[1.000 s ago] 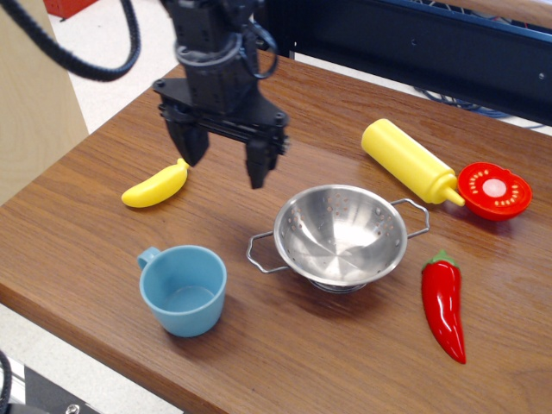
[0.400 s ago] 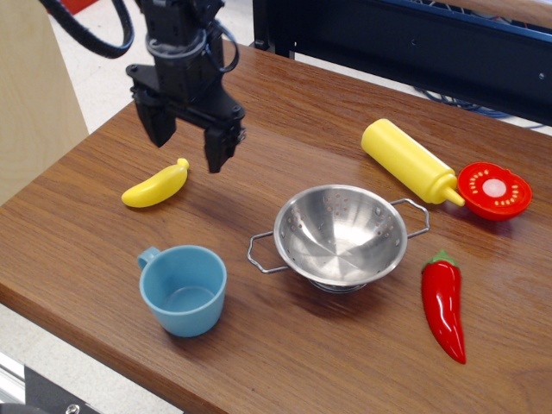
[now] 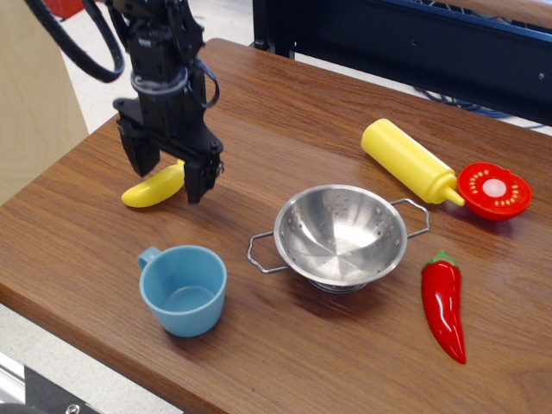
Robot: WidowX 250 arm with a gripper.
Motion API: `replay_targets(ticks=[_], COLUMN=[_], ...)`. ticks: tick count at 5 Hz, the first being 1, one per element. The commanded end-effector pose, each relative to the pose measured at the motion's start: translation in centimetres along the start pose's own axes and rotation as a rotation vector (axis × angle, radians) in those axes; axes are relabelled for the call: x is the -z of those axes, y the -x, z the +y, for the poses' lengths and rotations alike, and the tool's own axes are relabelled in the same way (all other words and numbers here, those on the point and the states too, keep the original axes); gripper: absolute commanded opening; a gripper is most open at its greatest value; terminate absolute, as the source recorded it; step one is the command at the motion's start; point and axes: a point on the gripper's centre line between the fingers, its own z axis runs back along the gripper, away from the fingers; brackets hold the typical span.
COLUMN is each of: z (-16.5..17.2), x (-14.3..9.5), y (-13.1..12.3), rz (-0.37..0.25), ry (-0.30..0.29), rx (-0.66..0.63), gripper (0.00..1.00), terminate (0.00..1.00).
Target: Put banana in colander
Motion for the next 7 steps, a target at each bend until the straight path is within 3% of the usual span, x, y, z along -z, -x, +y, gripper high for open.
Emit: replay_targets(ticks=[1, 2, 3, 4, 5, 6, 7], z=[0.5, -0.3, -1.5, -3.0, -5.1, -8.1, -11.4], x=[0.0, 0.4, -0.4, -1.9, -4.0, -6.6, -7.5], y=[0.3, 0.7, 0.3, -0.3, -0.8, -0.9, -1.1], rz=[0.035, 0.03, 0.018, -0.055, -0.005, -0.021, 0.013], ry=[-0.01, 0.037, 0.094, 0.107, 0.089, 0.144, 0.137], rx=[0.008, -0.036, -0.069, -0.125, -0.158, -0.168, -0.164], gripper=[1.0, 0.0, 0.0, 0.0, 0.0, 0.0, 0.0], terminate=[0.0, 0.0, 0.0, 0.0, 0.0, 0.0, 0.0])
